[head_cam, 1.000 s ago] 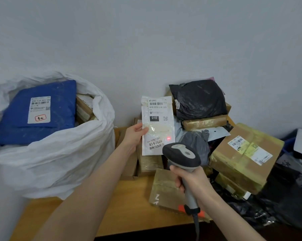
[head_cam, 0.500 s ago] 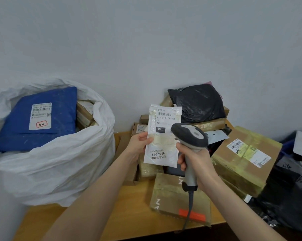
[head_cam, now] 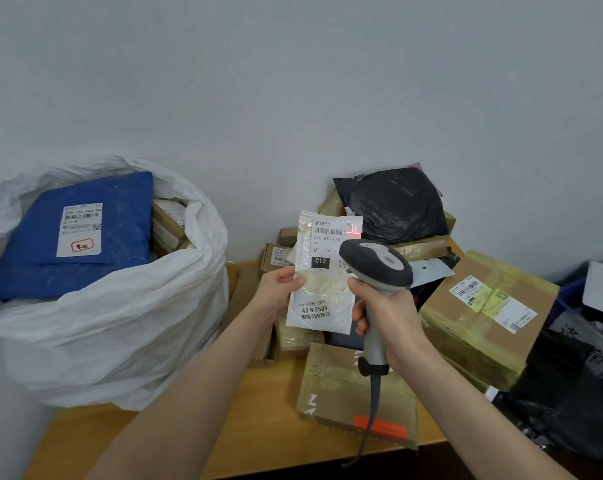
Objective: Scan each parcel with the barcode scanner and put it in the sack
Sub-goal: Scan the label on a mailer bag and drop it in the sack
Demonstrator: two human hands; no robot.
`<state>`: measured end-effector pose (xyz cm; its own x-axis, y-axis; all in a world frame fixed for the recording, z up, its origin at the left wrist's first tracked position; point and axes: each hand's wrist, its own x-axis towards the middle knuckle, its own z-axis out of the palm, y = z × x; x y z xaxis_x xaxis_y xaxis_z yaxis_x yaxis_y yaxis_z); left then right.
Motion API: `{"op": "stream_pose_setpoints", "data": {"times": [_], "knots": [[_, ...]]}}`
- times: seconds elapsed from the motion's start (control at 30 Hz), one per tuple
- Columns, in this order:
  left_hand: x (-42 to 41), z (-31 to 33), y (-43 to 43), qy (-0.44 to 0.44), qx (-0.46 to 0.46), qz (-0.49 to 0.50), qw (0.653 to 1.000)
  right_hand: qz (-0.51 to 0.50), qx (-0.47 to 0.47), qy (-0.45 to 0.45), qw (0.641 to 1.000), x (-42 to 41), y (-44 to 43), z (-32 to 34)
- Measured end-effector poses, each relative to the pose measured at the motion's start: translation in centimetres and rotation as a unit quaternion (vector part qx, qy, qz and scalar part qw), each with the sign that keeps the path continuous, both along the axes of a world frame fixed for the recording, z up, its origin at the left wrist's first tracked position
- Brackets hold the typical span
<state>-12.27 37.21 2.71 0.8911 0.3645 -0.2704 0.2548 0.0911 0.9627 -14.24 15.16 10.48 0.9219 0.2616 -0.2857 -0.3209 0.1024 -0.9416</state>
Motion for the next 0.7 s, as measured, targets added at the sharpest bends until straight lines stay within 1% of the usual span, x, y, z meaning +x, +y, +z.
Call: {"op": "stream_pose_setpoints", "data": {"times": [0.5, 0.7], "knots": [[-0.7, 0.6, -0.1, 0.01, 0.015, 0.005, 1.0, 0.025, -0.004, 0.002, 1.0, 0.1, -0.5, -0.1], [-2.0, 0.8, -1.0, 0.002, 0.023, 0.021, 1.0, 0.052, 0.017, 0.007, 0.999, -0.2, -1.2, 0.0]]}}
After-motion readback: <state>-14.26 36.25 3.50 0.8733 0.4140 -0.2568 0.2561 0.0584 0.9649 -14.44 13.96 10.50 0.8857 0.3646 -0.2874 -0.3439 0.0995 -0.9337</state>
